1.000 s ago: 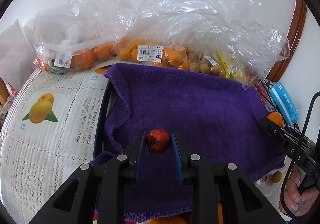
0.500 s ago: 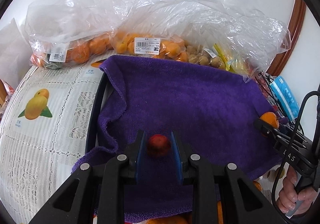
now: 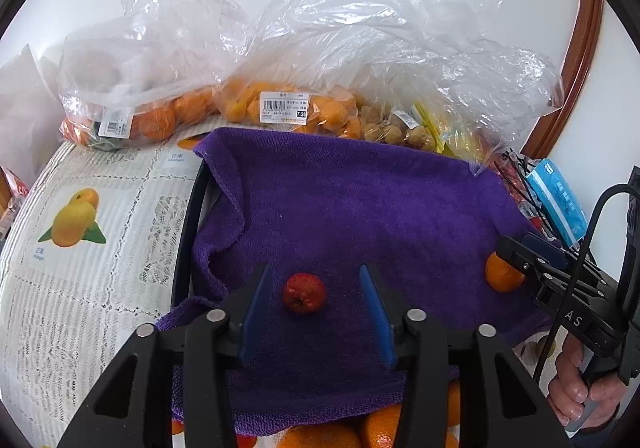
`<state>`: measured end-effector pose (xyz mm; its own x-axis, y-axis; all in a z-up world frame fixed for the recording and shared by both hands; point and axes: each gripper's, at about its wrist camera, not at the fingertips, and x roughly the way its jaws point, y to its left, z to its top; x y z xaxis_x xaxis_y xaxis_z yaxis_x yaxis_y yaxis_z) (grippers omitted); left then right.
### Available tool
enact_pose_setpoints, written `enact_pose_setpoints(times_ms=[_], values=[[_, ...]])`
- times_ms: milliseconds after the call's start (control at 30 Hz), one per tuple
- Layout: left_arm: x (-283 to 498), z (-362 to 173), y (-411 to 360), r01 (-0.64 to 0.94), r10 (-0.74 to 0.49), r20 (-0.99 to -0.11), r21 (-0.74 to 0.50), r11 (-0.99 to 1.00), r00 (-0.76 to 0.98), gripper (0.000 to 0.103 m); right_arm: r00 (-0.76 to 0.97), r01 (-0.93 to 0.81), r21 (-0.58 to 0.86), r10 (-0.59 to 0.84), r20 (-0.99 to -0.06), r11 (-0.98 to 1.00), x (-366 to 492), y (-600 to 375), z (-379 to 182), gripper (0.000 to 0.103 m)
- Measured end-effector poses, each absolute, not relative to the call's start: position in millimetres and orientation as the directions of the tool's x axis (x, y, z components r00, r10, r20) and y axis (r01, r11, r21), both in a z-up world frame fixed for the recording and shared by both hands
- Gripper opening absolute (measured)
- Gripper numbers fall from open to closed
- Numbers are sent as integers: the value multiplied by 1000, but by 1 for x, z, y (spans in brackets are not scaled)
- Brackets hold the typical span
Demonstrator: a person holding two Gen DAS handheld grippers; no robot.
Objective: Organize fruits
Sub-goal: 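Withdraw both tools from the tray toward the loose fruit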
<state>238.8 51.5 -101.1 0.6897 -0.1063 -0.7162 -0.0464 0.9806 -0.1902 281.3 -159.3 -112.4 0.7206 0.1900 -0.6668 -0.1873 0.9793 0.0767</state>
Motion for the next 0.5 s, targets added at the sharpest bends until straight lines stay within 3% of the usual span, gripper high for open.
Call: enact_pose_setpoints(times_ms=[167,500], values=[[234,-92,51,-55,-89,-701,-181,982,708,54,749,-165,79,177,-639,983,275,-162,-100,70],[222,-79,52,-81,-48,-665,-162,984,745,54,784,-152,118,192,-590,981,244,-162,-79,70]])
